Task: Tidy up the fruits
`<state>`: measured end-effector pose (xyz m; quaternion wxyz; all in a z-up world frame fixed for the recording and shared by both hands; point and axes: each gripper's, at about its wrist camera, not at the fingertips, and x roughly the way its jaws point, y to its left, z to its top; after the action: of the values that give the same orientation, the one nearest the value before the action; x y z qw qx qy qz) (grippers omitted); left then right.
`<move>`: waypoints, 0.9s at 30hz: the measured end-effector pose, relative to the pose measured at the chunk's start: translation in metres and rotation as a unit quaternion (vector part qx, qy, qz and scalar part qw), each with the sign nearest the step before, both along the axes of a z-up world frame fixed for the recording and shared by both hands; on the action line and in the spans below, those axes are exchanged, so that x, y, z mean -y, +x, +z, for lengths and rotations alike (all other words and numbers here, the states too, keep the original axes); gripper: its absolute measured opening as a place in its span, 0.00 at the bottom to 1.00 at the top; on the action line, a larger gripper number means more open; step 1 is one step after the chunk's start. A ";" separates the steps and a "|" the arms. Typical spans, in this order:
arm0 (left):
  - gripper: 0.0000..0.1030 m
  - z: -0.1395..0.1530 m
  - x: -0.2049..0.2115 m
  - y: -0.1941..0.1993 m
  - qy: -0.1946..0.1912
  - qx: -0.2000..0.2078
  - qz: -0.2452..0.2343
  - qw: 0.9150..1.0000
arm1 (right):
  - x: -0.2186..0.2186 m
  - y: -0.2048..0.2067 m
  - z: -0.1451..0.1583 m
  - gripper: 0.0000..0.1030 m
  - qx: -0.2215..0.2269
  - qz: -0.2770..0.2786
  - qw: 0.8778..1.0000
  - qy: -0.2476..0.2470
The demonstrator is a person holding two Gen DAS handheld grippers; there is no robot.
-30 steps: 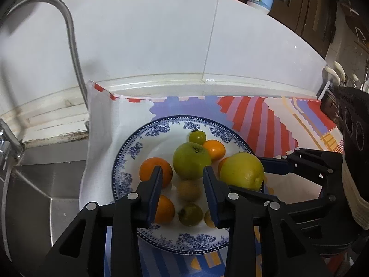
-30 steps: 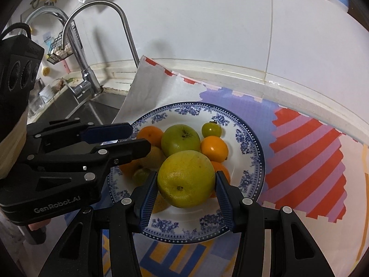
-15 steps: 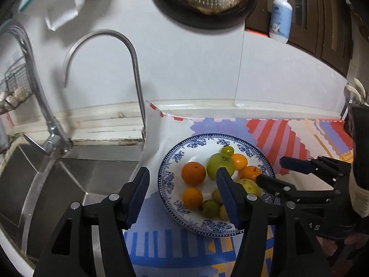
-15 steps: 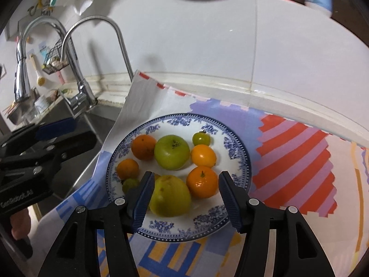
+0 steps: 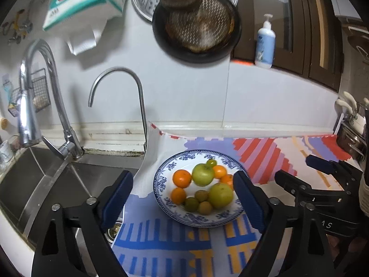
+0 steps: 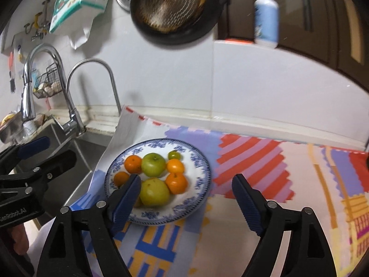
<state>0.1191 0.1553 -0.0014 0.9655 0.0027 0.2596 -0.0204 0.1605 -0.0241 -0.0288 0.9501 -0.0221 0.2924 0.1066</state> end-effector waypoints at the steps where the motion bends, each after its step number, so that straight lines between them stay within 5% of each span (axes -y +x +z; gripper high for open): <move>1: 0.89 0.003 0.005 -0.007 -0.002 0.005 0.000 1.000 | 0.006 -0.008 0.004 0.81 0.004 -0.005 1.000 -0.002; 9: 0.96 0.024 0.055 -0.063 -0.015 0.041 -0.003 0.999 | 0.056 -0.064 0.026 0.90 0.027 -0.027 0.999 -0.005; 27: 1.00 0.033 0.134 -0.160 -0.010 0.064 -0.026 0.998 | 0.143 -0.176 0.035 0.92 0.041 -0.055 0.998 0.015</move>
<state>-0.0411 0.0216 0.0319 0.9793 0.0009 0.1968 -0.0475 -0.0157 -0.1674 0.0061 0.9659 0.0039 0.2524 0.0574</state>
